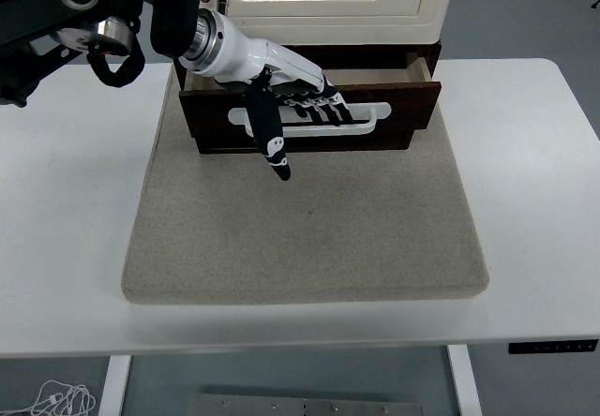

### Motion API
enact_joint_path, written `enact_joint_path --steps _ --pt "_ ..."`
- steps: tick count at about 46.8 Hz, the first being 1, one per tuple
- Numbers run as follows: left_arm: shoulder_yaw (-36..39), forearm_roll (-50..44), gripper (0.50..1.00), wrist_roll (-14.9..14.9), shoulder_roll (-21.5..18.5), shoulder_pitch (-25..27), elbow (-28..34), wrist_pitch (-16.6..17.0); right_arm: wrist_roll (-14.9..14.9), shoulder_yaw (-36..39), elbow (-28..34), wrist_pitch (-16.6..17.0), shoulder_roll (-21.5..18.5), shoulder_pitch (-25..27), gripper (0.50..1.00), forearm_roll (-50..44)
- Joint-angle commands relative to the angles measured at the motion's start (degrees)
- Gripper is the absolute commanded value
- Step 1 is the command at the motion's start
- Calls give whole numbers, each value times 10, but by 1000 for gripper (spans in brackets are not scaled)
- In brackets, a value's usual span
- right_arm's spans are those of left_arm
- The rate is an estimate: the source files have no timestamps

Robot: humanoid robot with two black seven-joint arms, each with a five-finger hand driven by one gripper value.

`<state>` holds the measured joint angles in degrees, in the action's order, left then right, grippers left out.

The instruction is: Open the drawer under the combination cabinet

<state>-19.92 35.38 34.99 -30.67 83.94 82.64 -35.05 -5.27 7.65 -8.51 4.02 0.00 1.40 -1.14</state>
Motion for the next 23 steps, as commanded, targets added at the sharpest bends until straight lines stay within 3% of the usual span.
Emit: enact_joint_path --steps 1,23 --pt "-1 -4 1000 0 -1 0 0 1 0 0 0 0 0 0 928 0" --pt "-45 -22 1000 0 3 1 -12 1 0 0 0 0 0 0 926 0"
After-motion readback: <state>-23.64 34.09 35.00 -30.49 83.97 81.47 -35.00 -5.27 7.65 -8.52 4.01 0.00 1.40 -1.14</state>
